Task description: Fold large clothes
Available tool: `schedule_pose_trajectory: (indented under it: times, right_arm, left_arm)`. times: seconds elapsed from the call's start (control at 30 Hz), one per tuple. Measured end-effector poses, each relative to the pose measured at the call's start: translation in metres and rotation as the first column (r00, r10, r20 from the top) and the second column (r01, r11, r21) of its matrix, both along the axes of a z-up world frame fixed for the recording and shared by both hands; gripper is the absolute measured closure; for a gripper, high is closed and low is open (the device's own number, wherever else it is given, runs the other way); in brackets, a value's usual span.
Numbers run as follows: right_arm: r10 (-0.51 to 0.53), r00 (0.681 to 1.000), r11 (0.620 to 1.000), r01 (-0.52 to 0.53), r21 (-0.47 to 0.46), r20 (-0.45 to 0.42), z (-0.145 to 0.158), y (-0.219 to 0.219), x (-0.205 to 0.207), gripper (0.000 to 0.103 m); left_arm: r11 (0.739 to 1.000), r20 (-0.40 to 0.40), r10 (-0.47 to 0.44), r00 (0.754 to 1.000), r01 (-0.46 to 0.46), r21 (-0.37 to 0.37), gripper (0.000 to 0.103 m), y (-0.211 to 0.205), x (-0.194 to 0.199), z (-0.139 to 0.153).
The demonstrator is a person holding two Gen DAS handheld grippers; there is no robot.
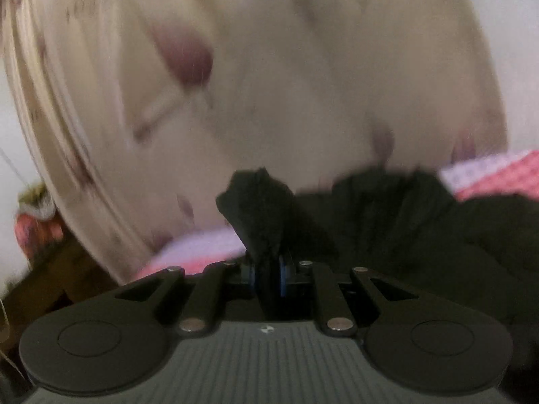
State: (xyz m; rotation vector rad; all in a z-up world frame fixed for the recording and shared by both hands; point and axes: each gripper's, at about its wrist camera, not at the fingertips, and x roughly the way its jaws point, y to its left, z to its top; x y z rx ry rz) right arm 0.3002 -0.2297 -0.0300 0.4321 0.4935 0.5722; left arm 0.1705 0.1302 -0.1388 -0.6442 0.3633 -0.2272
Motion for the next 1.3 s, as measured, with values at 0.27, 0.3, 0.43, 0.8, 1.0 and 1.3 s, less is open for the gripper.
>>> schedule_pose_trajectory:
  times: [0.27, 0.3, 0.43, 0.8, 1.0, 1.3]
  right_arm:
    - [0.098, 0.994, 0.964, -0.084, -0.251, 0.045, -0.024, 0.045, -0.016, 0.09]
    - [0.113, 0.992, 0.958, -0.096, -0.269, 0.05, -0.025, 0.05, -0.016, 0.089]
    - [0.156, 0.987, 0.944, -0.138, -0.3, 0.036, -0.027, 0.064, -0.012, 0.088]
    - [0.209, 0.977, 0.916, -0.213, -0.339, -0.048, -0.042, 0.081, 0.005, 0.072]
    - [0.284, 0.959, 0.837, -0.259, -0.482, -0.021, -0.043, 0.106, -0.006, 0.045]
    - [0.224, 0.974, 0.812, -0.178, -0.557, 0.015, -0.045, 0.112, -0.013, 0.017]
  left_arm:
    - [1.0, 0.011, 0.001, 1.0, 0.0, -0.028, 0.0, 0.003, -0.002, -0.001]
    - [1.0, 0.012, 0.001, 1.0, -0.001, -0.03, 0.0, 0.003, -0.002, -0.001]
    - [0.999, 0.014, 0.002, 1.0, -0.002, -0.037, 0.0, 0.004, -0.002, -0.001]
    - [0.999, -0.001, 0.026, 1.0, -0.026, -0.043, 0.0, 0.008, -0.011, 0.0]
    - [0.995, -0.026, 0.095, 0.995, -0.094, 0.024, 0.0, 0.007, -0.037, 0.003]
    - [0.983, -0.038, 0.155, 0.987, -0.158, -0.095, 0.0, 0.054, -0.085, 0.016]
